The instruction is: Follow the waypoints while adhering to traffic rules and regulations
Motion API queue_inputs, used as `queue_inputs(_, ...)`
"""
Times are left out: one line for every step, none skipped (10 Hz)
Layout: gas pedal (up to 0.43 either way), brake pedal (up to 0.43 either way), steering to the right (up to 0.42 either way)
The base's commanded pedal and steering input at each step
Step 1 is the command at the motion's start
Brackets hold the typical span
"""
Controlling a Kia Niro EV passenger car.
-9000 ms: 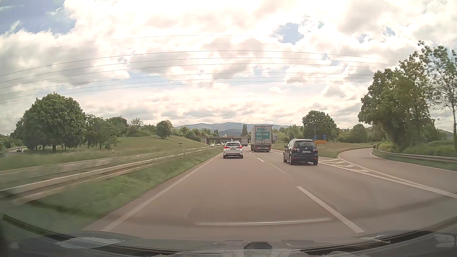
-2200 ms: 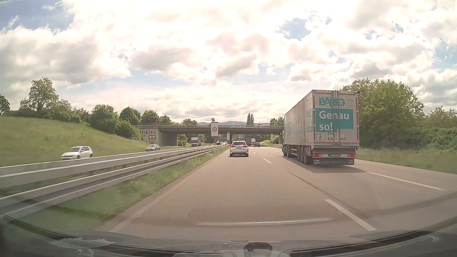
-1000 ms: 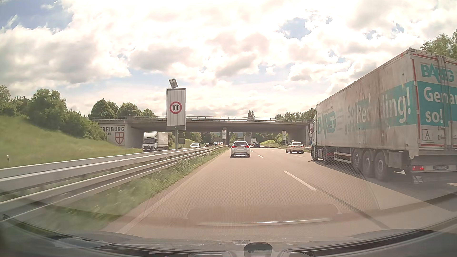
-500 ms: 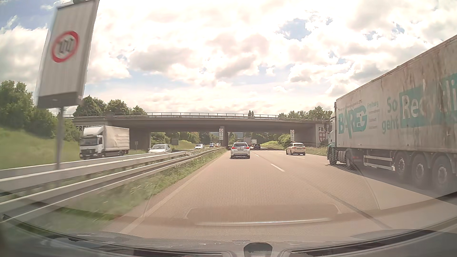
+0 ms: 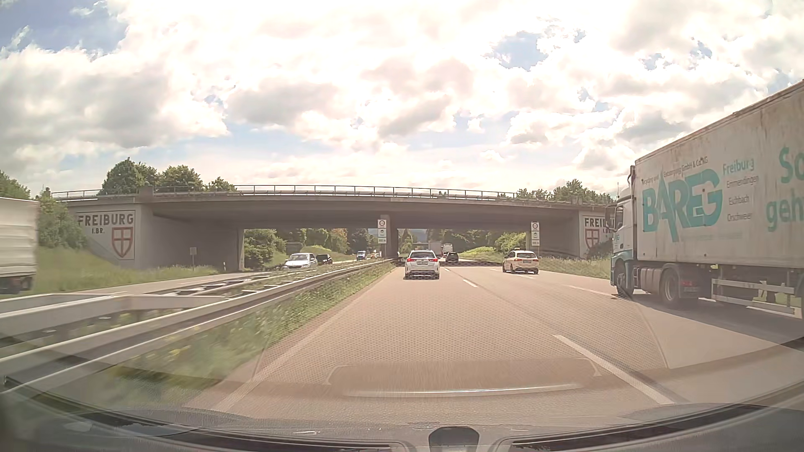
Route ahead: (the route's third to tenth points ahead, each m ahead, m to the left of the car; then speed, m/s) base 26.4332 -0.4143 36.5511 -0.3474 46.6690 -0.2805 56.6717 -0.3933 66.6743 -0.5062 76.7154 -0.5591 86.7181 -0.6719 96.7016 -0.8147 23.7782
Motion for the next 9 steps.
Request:
queue_inputs(0.13,0.0,0.0)
queue_inputs(0.138,0.0,0.0)
queue_inputs(0.138,0.0,0.0)
queue_inputs(0.15,0.0,0.0)
queue_inputs(0.15,0.0,0.0)
queue_inputs(0.15,0.0,0.0)
queue_inputs(0.15,0.0,0.0)
queue_inputs(0.157,0.0,0.0)
queue_inputs(0.157,0.0,0.0)
